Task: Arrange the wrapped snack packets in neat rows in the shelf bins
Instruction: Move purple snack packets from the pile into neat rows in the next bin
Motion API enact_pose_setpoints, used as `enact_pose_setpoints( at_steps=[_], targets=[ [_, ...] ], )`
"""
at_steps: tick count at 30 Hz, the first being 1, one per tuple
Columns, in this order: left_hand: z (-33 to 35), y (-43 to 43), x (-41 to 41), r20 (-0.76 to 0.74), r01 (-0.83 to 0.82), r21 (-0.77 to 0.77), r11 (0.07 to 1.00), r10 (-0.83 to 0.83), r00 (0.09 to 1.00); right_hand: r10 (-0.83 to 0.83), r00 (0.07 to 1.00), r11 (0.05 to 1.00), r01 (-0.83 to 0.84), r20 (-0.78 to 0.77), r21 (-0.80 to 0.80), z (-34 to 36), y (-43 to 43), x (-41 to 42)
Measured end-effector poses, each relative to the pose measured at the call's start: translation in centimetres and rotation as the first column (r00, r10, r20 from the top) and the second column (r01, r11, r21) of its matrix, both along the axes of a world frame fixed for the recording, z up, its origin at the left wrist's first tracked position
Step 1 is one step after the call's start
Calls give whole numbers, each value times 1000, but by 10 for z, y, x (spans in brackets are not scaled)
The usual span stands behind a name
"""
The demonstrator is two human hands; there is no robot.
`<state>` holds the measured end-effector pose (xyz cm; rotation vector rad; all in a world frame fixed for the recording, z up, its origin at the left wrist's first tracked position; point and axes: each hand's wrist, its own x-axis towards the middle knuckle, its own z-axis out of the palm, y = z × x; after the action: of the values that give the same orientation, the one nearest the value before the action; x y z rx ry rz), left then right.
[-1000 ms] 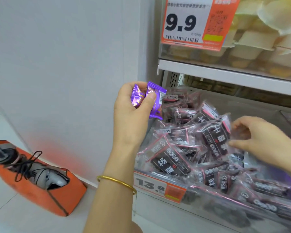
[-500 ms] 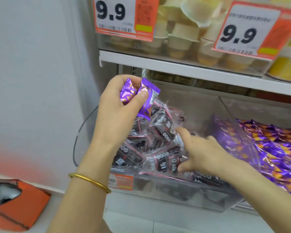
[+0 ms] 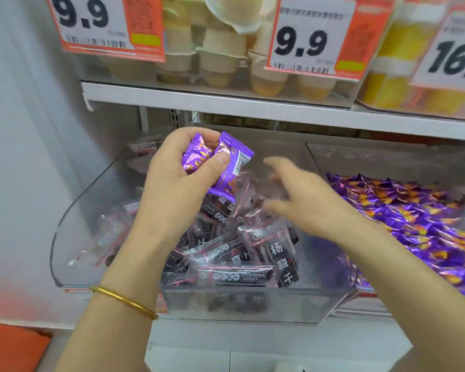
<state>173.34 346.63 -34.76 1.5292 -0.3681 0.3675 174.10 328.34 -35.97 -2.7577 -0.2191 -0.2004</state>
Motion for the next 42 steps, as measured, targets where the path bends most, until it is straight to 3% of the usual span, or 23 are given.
enact_pose_setpoints(
  at_steps=[2, 3, 6, 8, 11, 14, 16, 19, 22, 27, 29, 32, 36, 38, 41, 42],
  targets=[
    [-1, -11, 0, -27, 74, -13, 997, -74, 997, -51, 987, 943, -3, 151, 333, 9, -9, -13],
    [-1, -16, 0, -40, 110, -19, 994, -111, 993, -60, 987, 855, -27, 151, 518, 13, -11, -21],
    [-2, -35, -1, -79, 201, -47, 978, -204, 976, 43, 999, 470, -8, -14, 882, 21, -13, -43],
    [-2, -46, -2, -96, 265, -82, 961, -273, 957, 88, 995, 389, 1, -38, 921, 21, -19, -49],
    [-1, -62, -6, -151, 351, -158, 923, -374, 915, 53, 998, 370, -43, 25, 928, 20, -24, -50],
    [4, -75, -7, -238, 377, -437, 817, -509, 827, -2, 996, 409, -79, 87, 909, 23, -34, -48],
    [5, -80, -5, -250, 328, -577, 748, -544, 801, -26, 993, 366, -95, 112, 926, 23, -42, -48],
    [2, -83, 0, -257, 277, -595, 755, -505, 824, -43, 993, 222, -102, 114, 970, 17, -52, -50],
    [-2, -88, 1, -294, 285, -500, 818, -470, 832, -45, 990, 146, -129, 137, 981, 13, -55, -53],
    [-6, -95, 0, -387, 256, -364, 896, -395, 833, -82, 950, 224, -277, 302, 934, 13, -62, -52],
    [-5, -98, 0, -420, 263, -387, 884, -423, 803, -60, 939, 255, -315, 340, 914, 10, -65, -51],
    [-2, -101, -2, -431, 378, -430, 820, -554, 712, -28, 927, 377, -336, 373, 863, 4, -69, -47],
    [-4, -103, -6, -337, 491, -327, 807, -585, 738, -8, 937, 503, -299, 350, 811, -1, -75, -44],
    [-7, -105, -6, -298, 491, -277, 826, -560, 773, -9, 937, 470, -304, 349, 829, -1, -80, -45],
    [-10, -115, -5, -229, 475, -181, 861, -507, 831, 0, 966, 293, -248, 259, 924, 3, -91, -54],
    [-9, -120, -6, -197, 483, -136, 865, -502, 842, 10, 973, 328, -222, 232, 918, 6, -95, -58]
  ],
)
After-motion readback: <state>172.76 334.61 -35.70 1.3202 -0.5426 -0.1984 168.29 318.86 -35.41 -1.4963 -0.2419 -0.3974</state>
